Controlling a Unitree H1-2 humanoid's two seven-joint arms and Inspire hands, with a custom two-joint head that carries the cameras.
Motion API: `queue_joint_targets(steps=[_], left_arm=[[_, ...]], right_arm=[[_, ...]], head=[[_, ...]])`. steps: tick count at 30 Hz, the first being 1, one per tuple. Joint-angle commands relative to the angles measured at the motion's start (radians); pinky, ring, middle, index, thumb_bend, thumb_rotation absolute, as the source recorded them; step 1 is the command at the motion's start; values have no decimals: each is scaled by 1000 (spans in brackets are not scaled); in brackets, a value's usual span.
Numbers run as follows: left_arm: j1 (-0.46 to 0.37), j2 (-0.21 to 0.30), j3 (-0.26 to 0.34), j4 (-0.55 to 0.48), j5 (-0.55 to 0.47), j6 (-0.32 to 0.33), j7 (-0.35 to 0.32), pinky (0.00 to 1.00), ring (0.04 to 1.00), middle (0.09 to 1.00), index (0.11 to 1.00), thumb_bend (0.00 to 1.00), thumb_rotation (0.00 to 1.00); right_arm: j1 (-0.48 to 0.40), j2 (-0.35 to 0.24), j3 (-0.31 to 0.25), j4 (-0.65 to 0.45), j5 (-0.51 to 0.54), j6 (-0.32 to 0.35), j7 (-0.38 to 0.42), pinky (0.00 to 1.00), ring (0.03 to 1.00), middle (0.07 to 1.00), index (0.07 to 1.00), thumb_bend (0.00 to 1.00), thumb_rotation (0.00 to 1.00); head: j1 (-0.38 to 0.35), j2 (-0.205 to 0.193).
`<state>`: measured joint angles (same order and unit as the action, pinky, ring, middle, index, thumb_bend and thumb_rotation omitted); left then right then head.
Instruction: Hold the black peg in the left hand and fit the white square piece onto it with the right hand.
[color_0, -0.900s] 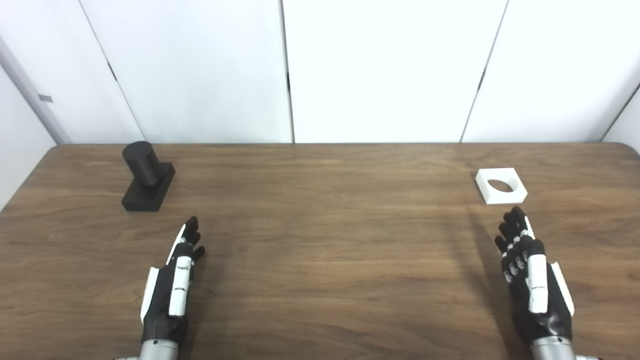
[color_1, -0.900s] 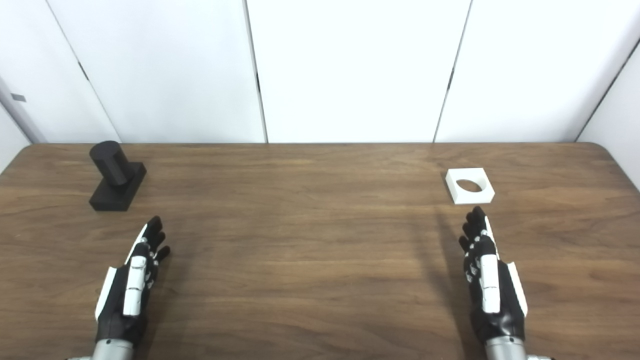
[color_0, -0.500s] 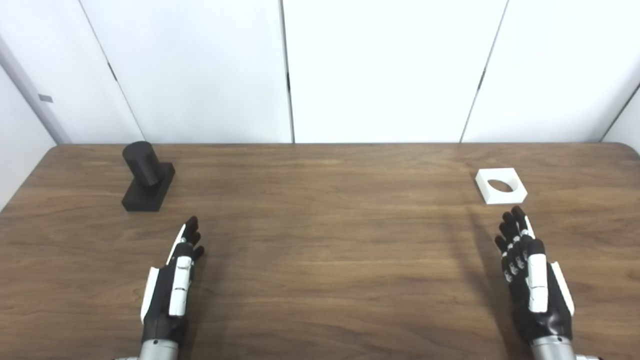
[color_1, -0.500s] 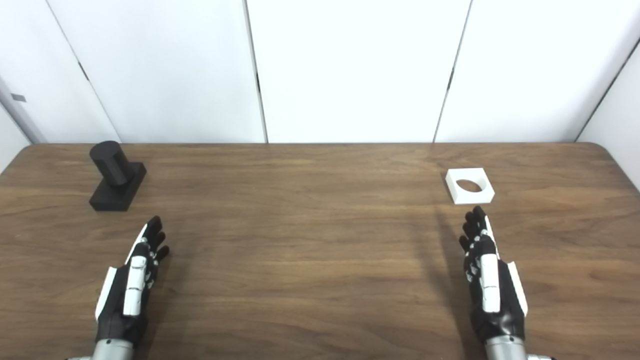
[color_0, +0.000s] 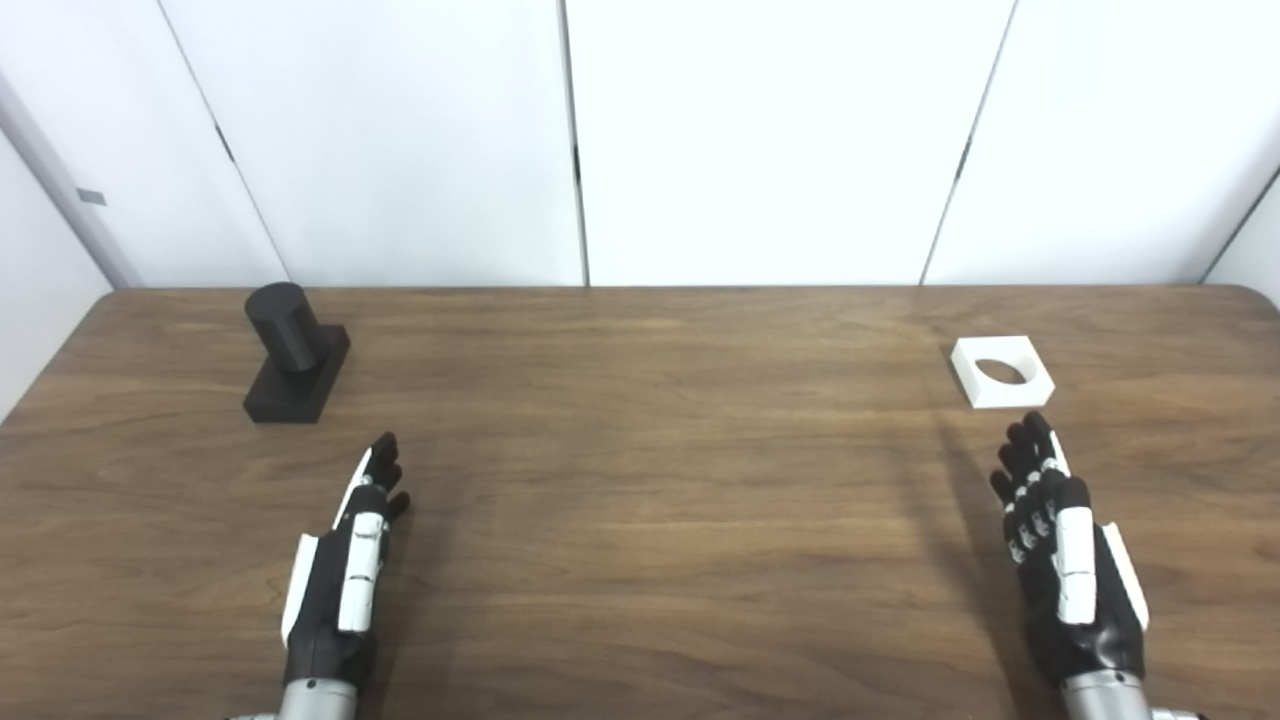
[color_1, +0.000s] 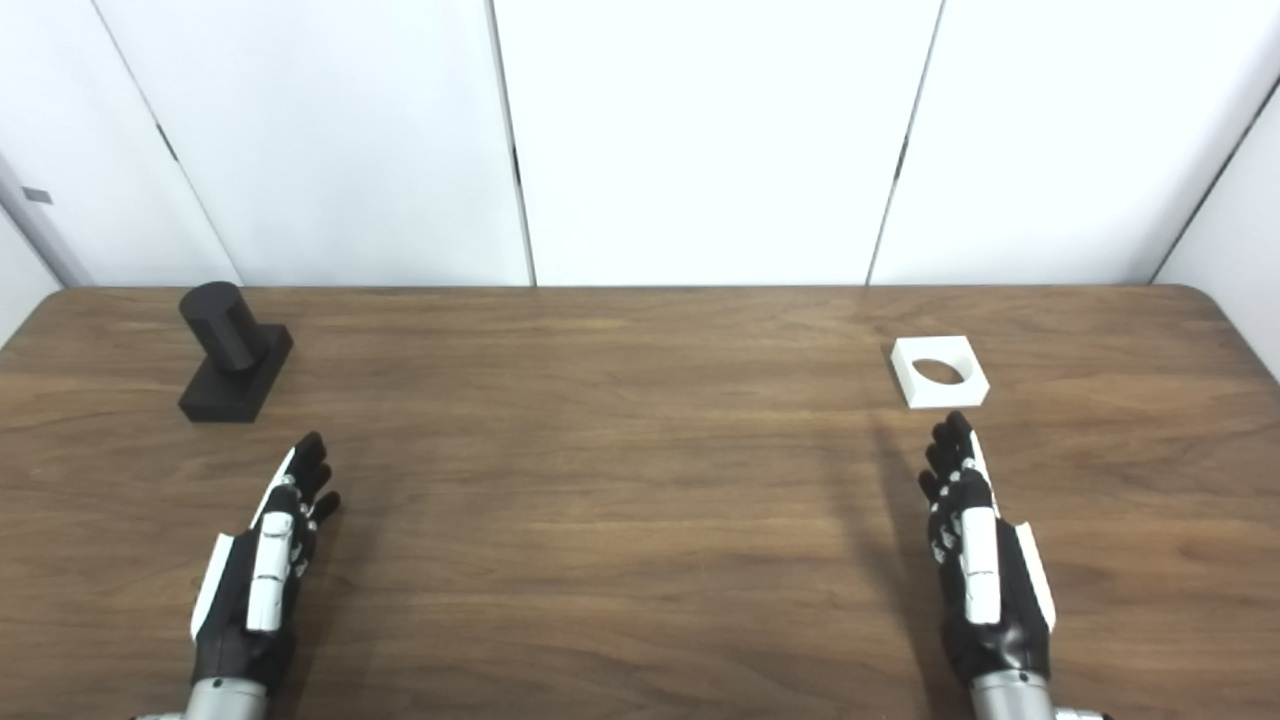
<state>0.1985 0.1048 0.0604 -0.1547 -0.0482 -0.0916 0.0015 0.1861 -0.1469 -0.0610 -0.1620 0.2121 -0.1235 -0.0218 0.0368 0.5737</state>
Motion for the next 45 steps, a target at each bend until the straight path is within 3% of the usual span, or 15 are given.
queue_joint_targets(steps=[1,10,13,16,21,24,29,35,42,45], left_arm=[[1,-36,-6,1,0,-28,9,955,989,992,971,611,1000],[10,-42,-16,-20,37,3,26,943,991,992,974,595,978],[18,-40,-23,-57,98,36,51,929,987,989,973,563,899],[12,-34,-17,-108,146,61,77,891,969,980,968,496,710],[-18,-19,17,-186,166,137,98,995,999,998,978,557,554],[-45,0,37,-203,232,153,121,930,964,964,955,587,479],[-88,11,69,-228,361,220,163,798,908,940,920,672,451],[-135,22,96,-239,471,303,182,906,930,933,928,739,457],[-214,49,105,-233,626,468,169,822,898,942,911,796,470],[-247,82,96,-193,661,467,174,777,895,946,906,784,427]], right_arm=[[6,36,-3,59,5,-17,13,1000,1000,993,1000,536,1000],[6,37,-11,63,16,-22,13,1000,1000,990,1000,533,1000],[11,32,-11,56,13,-14,14,1000,1000,993,1000,515,1000],[12,25,-16,59,12,-16,14,1000,1000,997,1000,511,1000],[17,18,-19,63,16,-21,21,1000,1000,992,1000,522,1000],[18,13,-23,67,13,-20,25,1000,1000,993,1000,535,1000],[18,11,-34,68,40,-16,40,1000,1000,1000,1000,547,1000],[22,7,-39,69,54,-10,51,1000,1000,1000,1000,578,1000],[23,6,-44,71,56,8,55,1000,1000,1000,1000,678,1000],[21,11,-44,71,47,9,53,1000,1000,995,1000,692,1000]], head=[[4,-1],[38,-5],[61,-6],[85,-8],[142,-19],[186,-28],[224,-42],[242,-65],[249,-64],[249,-64]])
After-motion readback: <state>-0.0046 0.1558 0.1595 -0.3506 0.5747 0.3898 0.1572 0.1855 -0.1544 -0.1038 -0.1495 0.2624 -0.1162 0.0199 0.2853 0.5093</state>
